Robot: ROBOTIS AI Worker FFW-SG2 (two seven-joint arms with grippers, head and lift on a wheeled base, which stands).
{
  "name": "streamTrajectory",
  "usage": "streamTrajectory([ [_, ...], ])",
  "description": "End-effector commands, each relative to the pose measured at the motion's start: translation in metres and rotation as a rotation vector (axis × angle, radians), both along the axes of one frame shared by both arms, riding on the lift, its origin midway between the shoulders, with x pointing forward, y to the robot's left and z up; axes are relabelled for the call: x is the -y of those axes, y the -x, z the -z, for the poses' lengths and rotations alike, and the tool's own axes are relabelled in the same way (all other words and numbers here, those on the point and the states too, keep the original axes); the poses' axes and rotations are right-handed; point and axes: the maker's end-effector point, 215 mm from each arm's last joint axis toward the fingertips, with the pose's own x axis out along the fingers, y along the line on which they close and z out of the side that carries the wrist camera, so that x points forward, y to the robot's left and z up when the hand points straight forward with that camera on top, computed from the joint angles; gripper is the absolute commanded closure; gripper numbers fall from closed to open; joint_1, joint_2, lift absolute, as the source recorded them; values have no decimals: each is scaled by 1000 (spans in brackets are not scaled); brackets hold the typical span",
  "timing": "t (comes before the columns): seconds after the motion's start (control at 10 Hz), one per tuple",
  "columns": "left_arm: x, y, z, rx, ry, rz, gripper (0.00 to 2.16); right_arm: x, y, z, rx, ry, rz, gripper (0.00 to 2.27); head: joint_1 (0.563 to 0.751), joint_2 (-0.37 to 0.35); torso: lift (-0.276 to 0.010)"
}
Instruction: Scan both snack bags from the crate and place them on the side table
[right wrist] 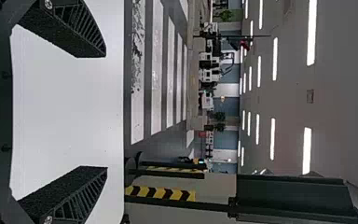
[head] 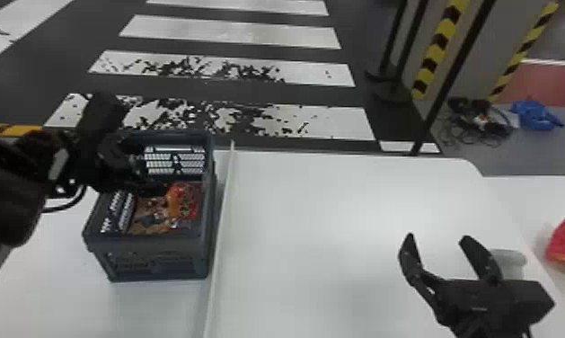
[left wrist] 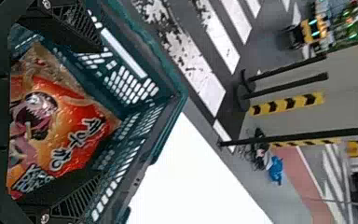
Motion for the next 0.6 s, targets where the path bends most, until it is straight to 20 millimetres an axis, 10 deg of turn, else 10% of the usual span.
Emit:
streamTrajectory([
  [0.0,4,-1,6,-32,-41,14,76,-1,-3,0,-1,-7,1,60,695,-88,-98],
  [0.5,20,3,43,-173,-82,37,76,-2,-9,5,-20,-29,2,60,695,-104,-98],
])
